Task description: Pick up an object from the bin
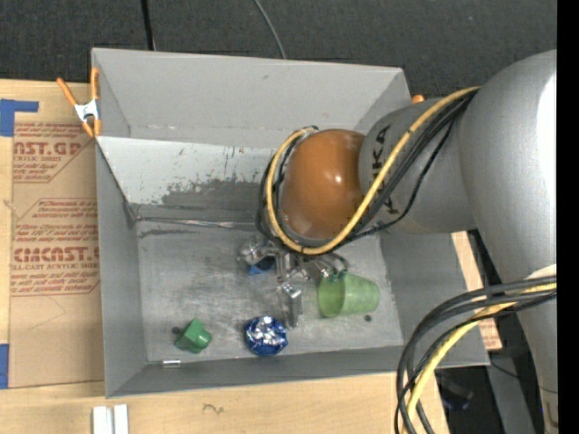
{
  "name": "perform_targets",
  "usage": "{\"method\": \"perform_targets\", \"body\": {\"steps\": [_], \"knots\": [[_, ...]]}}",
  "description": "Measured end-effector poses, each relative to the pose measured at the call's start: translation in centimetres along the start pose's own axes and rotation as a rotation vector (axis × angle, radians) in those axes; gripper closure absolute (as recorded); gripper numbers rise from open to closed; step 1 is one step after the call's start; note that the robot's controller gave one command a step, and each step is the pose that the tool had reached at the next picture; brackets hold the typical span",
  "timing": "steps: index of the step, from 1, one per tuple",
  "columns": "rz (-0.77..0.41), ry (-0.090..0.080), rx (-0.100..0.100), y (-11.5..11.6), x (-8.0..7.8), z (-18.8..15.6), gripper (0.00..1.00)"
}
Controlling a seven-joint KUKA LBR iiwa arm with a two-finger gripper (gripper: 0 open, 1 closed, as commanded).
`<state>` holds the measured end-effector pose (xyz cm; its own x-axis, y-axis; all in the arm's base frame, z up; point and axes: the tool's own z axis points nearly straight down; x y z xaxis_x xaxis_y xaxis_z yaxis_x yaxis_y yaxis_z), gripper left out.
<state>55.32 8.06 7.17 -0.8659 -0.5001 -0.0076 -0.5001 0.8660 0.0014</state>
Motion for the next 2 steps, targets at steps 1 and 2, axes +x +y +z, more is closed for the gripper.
{"method": "perform_targets", "body": {"steps": [1, 2], "knots": [[-0.130, -0.004, -0.017, -17.56, 11.28, -0.21, 0.00], [-0.138, -0.010, -0.012, -17.38, 10.87, -0.35, 1.00]]}}
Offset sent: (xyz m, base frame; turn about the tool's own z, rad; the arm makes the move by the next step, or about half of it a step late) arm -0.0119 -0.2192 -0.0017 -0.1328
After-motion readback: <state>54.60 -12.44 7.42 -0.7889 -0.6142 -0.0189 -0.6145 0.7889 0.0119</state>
